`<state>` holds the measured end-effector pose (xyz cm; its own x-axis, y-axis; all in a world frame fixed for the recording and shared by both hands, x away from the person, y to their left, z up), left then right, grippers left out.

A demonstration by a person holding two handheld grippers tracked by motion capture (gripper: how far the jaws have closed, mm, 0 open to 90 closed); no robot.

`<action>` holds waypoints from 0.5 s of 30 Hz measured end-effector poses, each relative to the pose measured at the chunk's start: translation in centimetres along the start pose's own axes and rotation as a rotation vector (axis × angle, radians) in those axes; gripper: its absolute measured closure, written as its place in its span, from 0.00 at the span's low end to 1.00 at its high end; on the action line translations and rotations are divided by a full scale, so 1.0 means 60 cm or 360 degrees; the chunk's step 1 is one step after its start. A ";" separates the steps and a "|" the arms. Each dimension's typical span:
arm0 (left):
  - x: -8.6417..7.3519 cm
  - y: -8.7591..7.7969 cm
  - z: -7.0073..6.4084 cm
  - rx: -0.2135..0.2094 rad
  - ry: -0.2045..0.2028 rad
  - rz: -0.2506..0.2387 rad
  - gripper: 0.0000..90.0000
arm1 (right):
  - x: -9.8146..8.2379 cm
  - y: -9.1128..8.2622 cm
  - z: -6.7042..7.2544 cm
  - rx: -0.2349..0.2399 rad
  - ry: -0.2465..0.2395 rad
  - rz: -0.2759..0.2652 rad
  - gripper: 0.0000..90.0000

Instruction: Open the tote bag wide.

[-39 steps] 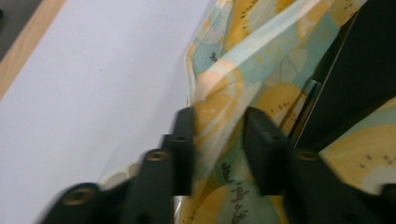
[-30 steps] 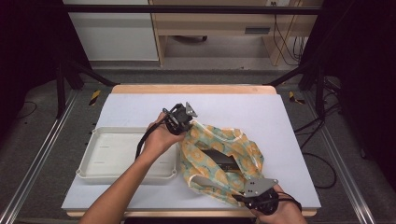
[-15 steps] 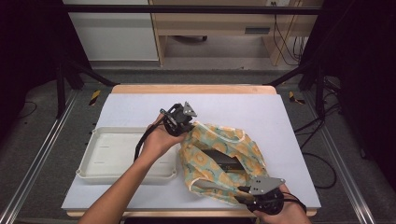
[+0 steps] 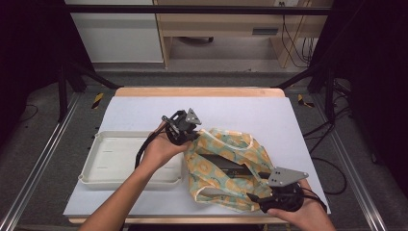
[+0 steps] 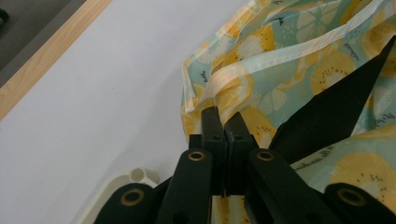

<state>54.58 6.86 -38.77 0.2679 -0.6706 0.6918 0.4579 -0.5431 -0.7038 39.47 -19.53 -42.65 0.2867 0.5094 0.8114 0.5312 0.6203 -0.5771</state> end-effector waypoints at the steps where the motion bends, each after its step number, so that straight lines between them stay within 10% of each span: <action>1: -0.001 0.000 -0.001 -0.0001 -0.0003 -0.0010 1.00 | 0.004 -0.001 -0.008 -0.0024 0.0014 -0.0007 0.28; 8: 0.000 -0.001 -0.002 -0.0002 -0.0008 -0.0026 1.00 | 0.020 0.003 -0.084 -0.0253 0.0101 0.0062 0.32; 15: -0.002 0.000 -0.004 -0.0024 -0.0005 -0.0014 1.00 | 0.011 0.036 -0.122 -0.0264 0.0142 0.0148 0.41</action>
<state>54.35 6.80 -38.89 0.2666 -0.6641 0.6985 0.4474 -0.5567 -0.7000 46.66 -22.25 -42.69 0.4063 0.5002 0.7646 0.6209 0.4628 -0.6327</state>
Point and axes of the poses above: each handheld gripper's, and its own axes: y roughly forward along the jaws, x roughly out of its top, z roughly to its left, the point moved 4 cm from there along y, roughly forward along the jaws, and after that the axes turned 5 degrees about -z, right-handed, at the moved point
